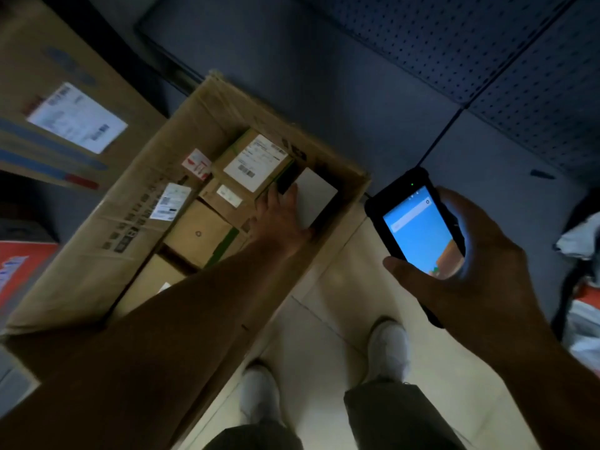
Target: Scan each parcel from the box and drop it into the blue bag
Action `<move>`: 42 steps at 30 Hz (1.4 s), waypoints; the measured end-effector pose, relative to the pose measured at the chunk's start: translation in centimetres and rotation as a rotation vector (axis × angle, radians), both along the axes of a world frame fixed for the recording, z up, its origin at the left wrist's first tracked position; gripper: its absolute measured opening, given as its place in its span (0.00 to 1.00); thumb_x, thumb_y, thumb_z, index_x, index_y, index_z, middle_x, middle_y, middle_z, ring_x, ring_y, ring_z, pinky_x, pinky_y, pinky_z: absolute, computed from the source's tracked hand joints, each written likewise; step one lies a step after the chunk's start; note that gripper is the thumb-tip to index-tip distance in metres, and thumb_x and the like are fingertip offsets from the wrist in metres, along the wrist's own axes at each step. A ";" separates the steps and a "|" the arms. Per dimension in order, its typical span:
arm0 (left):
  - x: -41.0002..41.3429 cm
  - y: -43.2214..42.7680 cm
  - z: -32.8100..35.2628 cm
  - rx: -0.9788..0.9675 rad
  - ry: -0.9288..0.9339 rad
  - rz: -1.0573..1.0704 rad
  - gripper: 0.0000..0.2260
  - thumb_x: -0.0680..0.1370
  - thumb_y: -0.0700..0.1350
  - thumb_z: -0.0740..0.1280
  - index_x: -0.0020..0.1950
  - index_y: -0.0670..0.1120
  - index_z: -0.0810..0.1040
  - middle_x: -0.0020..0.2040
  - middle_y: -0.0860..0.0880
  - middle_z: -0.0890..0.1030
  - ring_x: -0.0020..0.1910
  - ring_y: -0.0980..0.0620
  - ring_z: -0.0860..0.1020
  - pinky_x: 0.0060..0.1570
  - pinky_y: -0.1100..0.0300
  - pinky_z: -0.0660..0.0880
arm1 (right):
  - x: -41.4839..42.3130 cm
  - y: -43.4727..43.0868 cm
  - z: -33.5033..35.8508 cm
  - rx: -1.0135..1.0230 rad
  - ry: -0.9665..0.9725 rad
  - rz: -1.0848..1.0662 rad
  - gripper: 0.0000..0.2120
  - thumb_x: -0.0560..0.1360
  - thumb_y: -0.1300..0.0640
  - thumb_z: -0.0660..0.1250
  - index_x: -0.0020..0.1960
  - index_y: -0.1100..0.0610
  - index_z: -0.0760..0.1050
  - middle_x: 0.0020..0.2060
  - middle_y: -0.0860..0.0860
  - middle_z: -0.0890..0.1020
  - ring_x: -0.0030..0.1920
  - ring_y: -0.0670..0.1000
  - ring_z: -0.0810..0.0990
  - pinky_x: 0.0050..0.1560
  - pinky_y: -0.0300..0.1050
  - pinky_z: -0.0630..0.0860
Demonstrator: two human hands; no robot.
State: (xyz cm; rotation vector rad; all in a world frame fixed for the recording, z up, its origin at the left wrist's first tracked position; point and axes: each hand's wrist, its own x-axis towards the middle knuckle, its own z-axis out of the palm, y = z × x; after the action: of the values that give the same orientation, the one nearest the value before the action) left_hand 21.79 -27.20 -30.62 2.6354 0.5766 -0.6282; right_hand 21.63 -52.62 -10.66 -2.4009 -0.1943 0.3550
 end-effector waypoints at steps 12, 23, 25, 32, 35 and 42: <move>-0.4 1.4 -0.8 -0.056 -0.092 0.180 0.44 0.72 0.62 0.73 0.82 0.55 0.54 0.77 0.41 0.61 0.74 0.35 0.62 0.68 0.39 0.70 | -0.2 -1.8 -0.5 -0.057 0.088 -0.022 0.48 0.58 0.28 0.67 0.73 0.46 0.63 0.66 0.47 0.74 0.62 0.42 0.70 0.58 0.43 0.69; -4.1 9.7 17.2 -0.216 -0.279 0.362 0.42 0.70 0.58 0.73 0.81 0.51 0.62 0.73 0.40 0.69 0.70 0.38 0.72 0.64 0.42 0.77 | -1.1 3.6 12.2 0.004 0.090 0.057 0.45 0.59 0.33 0.70 0.71 0.51 0.67 0.55 0.40 0.70 0.50 0.30 0.69 0.47 0.13 0.56; -4.8 10.5 21.8 -0.227 -0.322 0.396 0.42 0.69 0.58 0.73 0.81 0.51 0.63 0.71 0.40 0.70 0.68 0.39 0.73 0.63 0.45 0.76 | -1.4 4.4 15.4 0.007 0.095 0.073 0.44 0.60 0.36 0.73 0.71 0.51 0.67 0.54 0.40 0.70 0.50 0.31 0.69 0.47 0.13 0.57; -7.6 13.8 40.6 -0.333 -0.440 0.467 0.39 0.69 0.62 0.73 0.79 0.56 0.67 0.71 0.47 0.72 0.67 0.48 0.75 0.64 0.47 0.77 | -2.0 5.8 27.9 -0.022 0.019 0.161 0.42 0.62 0.45 0.81 0.71 0.47 0.65 0.53 0.42 0.71 0.53 0.43 0.72 0.47 0.30 0.66; -9.2 15.4 49.0 -0.360 -0.530 0.459 0.34 0.73 0.57 0.76 0.77 0.61 0.68 0.69 0.51 0.74 0.62 0.53 0.78 0.52 0.64 0.79 | -2.6 6.7 33.6 -0.023 -0.014 0.192 0.44 0.62 0.44 0.80 0.73 0.47 0.63 0.57 0.44 0.72 0.55 0.46 0.72 0.49 0.41 0.72; -11.9 16.7 67.3 -0.315 -0.737 0.460 0.30 0.76 0.54 0.76 0.76 0.61 0.72 0.66 0.53 0.72 0.55 0.69 0.75 0.44 0.79 0.72 | -3.7 7.9 46.0 -0.071 0.003 0.315 0.46 0.62 0.37 0.69 0.76 0.44 0.58 0.65 0.46 0.71 0.62 0.50 0.72 0.58 0.50 0.75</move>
State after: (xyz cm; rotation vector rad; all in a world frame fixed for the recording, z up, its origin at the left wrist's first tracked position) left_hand 9.93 -10.49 36.70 2.1028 0.7269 0.3561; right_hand 17.96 -44.74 35.31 -2.4394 -0.5705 0.5169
